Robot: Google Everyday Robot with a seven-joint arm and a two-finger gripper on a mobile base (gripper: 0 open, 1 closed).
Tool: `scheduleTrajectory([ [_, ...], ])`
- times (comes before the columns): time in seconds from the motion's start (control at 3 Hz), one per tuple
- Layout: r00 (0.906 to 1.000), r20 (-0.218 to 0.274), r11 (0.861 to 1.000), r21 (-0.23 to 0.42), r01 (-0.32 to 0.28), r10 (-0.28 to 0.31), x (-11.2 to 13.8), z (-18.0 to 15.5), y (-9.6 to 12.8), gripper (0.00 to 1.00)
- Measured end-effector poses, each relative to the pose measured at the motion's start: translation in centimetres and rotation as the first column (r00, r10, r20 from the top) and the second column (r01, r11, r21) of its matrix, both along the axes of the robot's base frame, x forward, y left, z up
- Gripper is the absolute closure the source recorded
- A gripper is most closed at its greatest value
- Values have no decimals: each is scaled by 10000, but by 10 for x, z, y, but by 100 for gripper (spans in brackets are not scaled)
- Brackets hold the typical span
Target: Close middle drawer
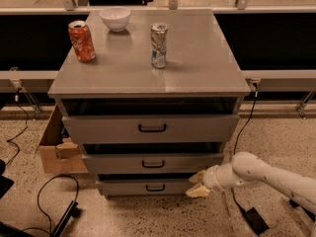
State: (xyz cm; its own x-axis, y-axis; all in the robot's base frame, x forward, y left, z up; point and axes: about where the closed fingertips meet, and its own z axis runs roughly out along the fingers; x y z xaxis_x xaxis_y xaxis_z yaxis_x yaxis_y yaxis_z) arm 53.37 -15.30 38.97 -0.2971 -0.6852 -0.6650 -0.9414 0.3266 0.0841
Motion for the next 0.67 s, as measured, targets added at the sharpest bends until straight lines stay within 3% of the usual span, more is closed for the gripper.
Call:
scheduleTrajectory([
  [0.33,9943,210,9795,-1749,-994,1047,-18,22,8,72],
  [0.67,9836,942,9223,-3710,-1086,1537,-11,56,10,95],
])
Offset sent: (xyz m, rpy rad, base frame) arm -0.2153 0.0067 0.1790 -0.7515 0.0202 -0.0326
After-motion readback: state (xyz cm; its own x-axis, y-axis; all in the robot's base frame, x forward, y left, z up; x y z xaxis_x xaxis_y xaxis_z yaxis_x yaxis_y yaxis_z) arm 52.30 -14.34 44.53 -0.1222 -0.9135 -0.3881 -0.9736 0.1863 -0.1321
